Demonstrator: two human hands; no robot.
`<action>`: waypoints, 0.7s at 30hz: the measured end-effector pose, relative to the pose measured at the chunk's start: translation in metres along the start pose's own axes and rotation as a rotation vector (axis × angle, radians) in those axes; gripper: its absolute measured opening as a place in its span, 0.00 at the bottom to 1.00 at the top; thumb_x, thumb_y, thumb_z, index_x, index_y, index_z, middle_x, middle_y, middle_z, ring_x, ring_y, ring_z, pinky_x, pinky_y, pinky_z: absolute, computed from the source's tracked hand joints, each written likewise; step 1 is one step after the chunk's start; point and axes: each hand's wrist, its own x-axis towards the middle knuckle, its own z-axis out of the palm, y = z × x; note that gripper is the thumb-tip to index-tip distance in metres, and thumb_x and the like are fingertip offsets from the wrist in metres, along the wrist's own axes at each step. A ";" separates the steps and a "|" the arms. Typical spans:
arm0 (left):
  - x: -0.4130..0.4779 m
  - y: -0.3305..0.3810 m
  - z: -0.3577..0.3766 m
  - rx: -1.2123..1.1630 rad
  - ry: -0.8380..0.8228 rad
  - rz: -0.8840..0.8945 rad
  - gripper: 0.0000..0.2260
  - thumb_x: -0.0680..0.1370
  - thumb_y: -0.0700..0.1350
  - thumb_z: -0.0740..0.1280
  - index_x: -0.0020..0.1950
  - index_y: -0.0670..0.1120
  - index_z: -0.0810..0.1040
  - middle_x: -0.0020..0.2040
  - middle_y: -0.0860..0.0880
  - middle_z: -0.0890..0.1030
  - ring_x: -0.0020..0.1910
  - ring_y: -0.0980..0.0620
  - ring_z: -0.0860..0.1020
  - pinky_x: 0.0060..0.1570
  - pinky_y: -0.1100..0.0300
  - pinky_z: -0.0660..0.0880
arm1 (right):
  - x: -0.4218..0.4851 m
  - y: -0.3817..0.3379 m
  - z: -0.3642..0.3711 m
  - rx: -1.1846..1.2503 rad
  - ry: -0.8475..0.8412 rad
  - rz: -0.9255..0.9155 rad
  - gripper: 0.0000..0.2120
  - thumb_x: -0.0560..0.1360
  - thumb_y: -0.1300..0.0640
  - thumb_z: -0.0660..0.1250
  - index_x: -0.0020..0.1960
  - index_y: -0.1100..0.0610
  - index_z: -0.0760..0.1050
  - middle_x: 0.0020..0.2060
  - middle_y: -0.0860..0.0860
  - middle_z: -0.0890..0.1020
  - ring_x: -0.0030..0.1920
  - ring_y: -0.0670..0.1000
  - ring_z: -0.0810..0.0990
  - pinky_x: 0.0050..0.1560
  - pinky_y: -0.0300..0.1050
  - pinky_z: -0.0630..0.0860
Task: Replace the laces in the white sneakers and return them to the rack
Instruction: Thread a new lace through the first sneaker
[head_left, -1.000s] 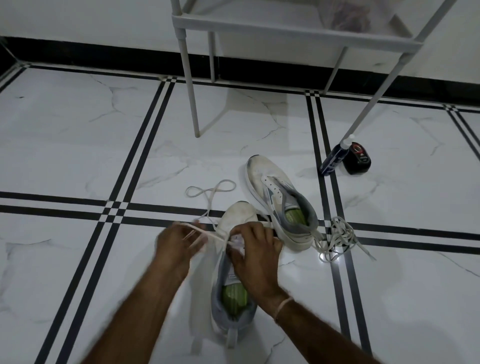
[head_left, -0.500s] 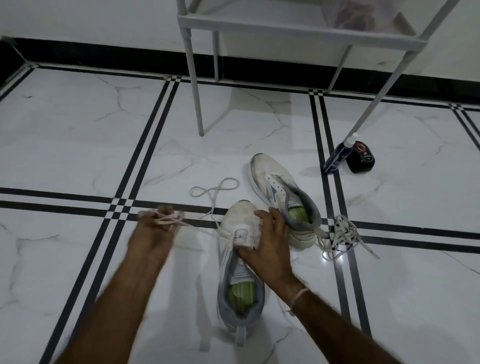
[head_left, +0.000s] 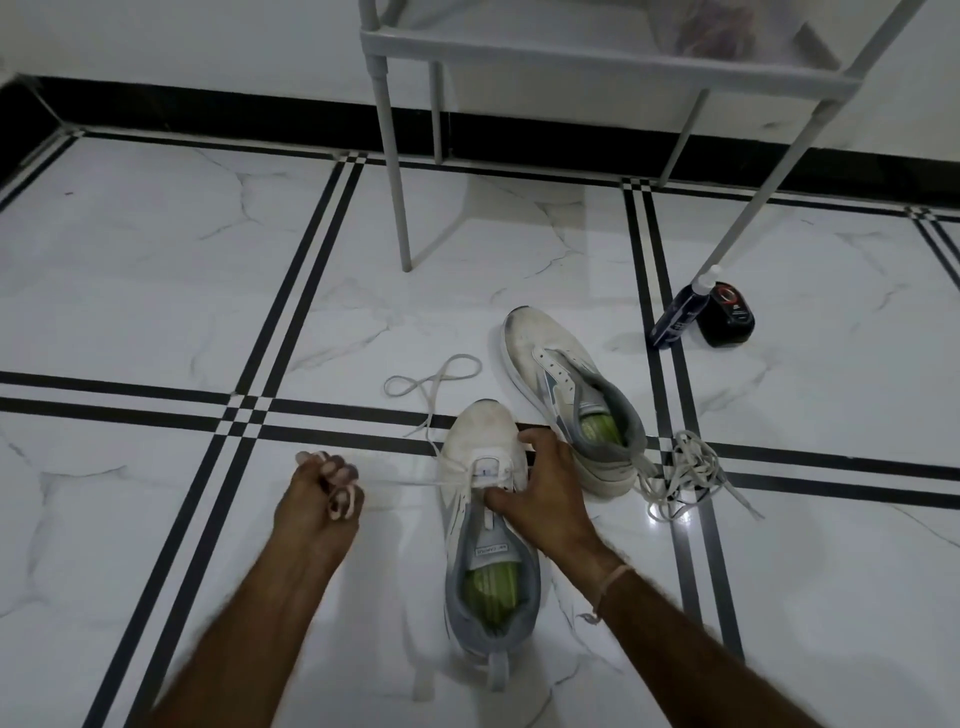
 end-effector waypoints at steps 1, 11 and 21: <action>0.001 0.003 -0.002 0.093 0.045 0.049 0.18 0.86 0.44 0.55 0.37 0.50 0.70 0.32 0.54 0.68 0.23 0.59 0.68 0.17 0.67 0.61 | 0.001 0.000 0.000 0.008 -0.004 0.010 0.38 0.60 0.54 0.82 0.66 0.49 0.67 0.61 0.49 0.69 0.59 0.53 0.76 0.59 0.51 0.79; 0.004 -0.042 -0.009 1.876 0.001 0.991 0.06 0.75 0.55 0.73 0.46 0.54 0.84 0.50 0.52 0.82 0.53 0.45 0.78 0.50 0.51 0.65 | -0.004 0.004 0.000 0.018 0.020 0.016 0.35 0.62 0.55 0.81 0.64 0.48 0.68 0.60 0.50 0.71 0.57 0.52 0.77 0.56 0.47 0.79; 0.004 -0.066 0.031 1.173 -0.036 0.402 0.07 0.75 0.46 0.73 0.39 0.44 0.81 0.35 0.49 0.83 0.37 0.50 0.79 0.43 0.55 0.74 | -0.009 0.000 -0.006 0.003 0.184 -0.183 0.20 0.74 0.42 0.73 0.62 0.45 0.72 0.59 0.45 0.72 0.60 0.48 0.76 0.57 0.46 0.78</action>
